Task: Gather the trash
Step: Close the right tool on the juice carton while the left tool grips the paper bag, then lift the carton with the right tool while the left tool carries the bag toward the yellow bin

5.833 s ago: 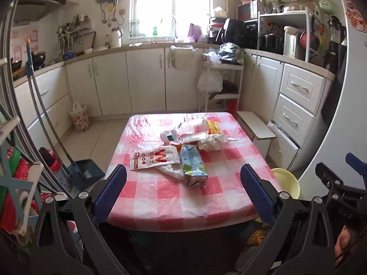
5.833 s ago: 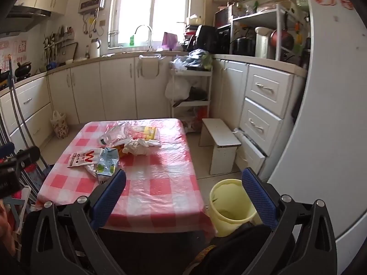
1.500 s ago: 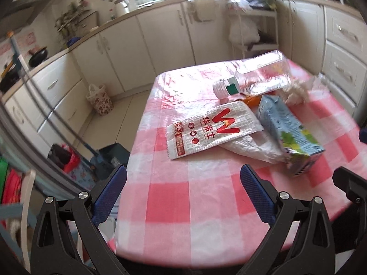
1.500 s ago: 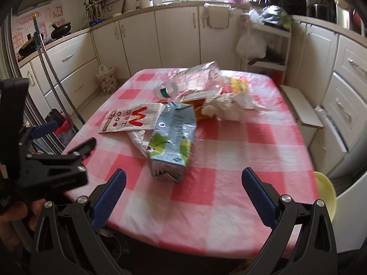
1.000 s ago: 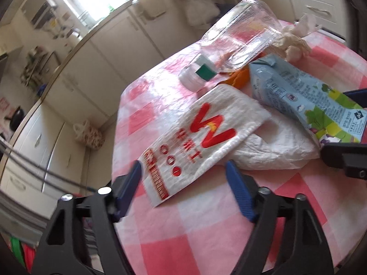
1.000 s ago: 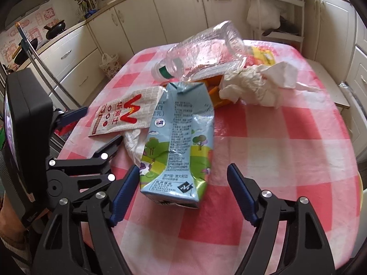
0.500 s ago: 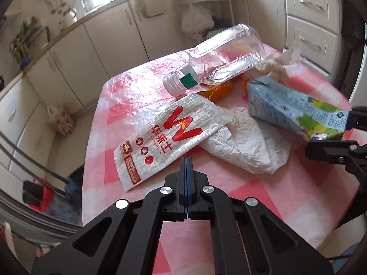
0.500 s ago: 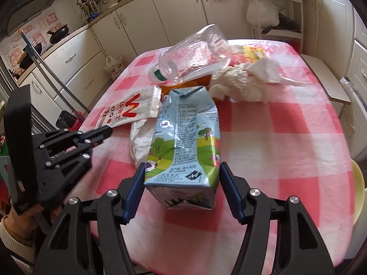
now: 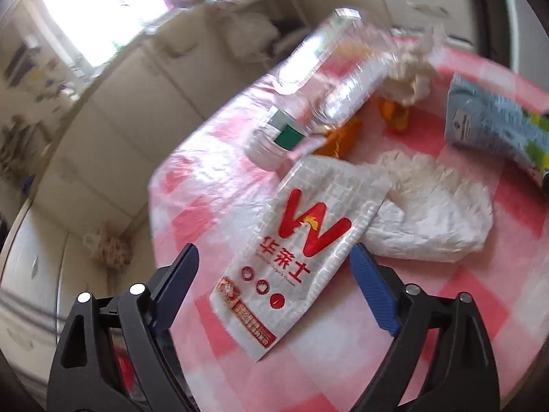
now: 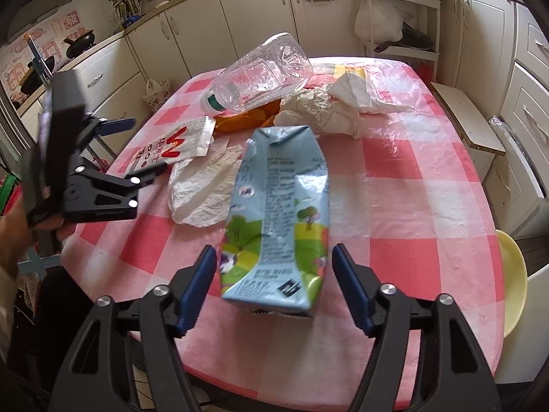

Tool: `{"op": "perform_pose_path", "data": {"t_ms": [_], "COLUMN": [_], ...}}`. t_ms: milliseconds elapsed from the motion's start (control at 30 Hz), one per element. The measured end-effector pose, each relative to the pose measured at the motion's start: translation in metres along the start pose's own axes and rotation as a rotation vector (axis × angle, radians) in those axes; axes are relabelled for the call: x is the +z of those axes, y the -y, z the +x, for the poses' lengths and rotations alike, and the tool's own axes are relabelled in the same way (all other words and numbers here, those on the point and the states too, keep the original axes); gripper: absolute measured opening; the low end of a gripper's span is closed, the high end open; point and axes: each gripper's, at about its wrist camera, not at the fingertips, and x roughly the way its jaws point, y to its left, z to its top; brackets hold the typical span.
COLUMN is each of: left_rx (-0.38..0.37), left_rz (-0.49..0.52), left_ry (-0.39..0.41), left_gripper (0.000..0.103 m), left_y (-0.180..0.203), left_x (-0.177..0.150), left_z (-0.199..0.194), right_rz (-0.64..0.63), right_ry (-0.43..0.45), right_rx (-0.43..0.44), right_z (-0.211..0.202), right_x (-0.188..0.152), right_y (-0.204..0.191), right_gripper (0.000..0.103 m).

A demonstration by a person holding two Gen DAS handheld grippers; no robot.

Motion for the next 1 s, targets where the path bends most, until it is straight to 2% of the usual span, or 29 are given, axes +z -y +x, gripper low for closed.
{"op": "perform_pose_path", "data": {"t_ms": [67, 100, 133, 167, 200, 267, 300, 367, 433, 733, 833, 1000], "left_rx": [-0.064, -0.134, -0.202, -0.254, -0.274, -0.289, -0.277, -0.255, -0.240, -0.197, -0.189, -0.219], "left_rz": [-0.002, -0.031, -0.071, -0.106, -0.125, -0.162, -0.175, -0.195, -0.239, -0.533, -0.585, -0.605], "left_ry": [-0.008, -0.025, -0.043, -0.056, -0.060, -0.068, -0.070, -0.062, -0.054, 0.095, 0.130, 0.158], "left_gripper": [0.086, 0.073, 0.065, 0.048, 0.032, 0.008, 0.002, 0.002, 0.002, 0.001, 0.001, 0.001], "left_y": [-0.005, -0.011, -0.015, -0.018, -0.019, -0.018, -0.016, -0.009, -0.004, -0.004, -0.006, 0.000], "left_x": [0.003, 0.006, 0.008, 0.008, 0.007, 0.004, 0.003, -0.002, -0.010, -0.039, -0.043, -0.040], "left_z": [0.008, 0.011, 0.013, 0.015, 0.015, 0.014, 0.012, 0.004, -0.008, -0.081, -0.099, -0.117], "right_rz": [0.003, 0.007, 0.013, 0.019, 0.023, 0.027, 0.029, 0.023, 0.016, 0.019, 0.021, 0.024], "right_ry": [0.004, 0.005, 0.005, 0.003, 0.001, -0.007, -0.017, -0.015, -0.017, 0.035, 0.057, 0.090], "right_rx": [0.001, 0.001, 0.003, 0.007, 0.011, 0.013, 0.017, 0.015, 0.015, 0.000, -0.004, -0.013], "right_z": [0.001, 0.003, 0.005, 0.006, 0.008, 0.012, 0.014, 0.014, 0.014, -0.004, -0.013, -0.027], "right_x": [0.002, 0.003, 0.005, 0.006, 0.007, 0.007, 0.007, 0.006, 0.005, -0.001, -0.003, -0.006], "right_y": [0.002, 0.004, 0.005, 0.007, 0.009, 0.010, 0.010, 0.009, 0.007, 0.008, 0.009, 0.011], "right_gripper": [0.069, 0.069, 0.069, 0.069, 0.069, 0.069, 0.068, 0.064, 0.064, 0.063, 0.063, 0.062]}}
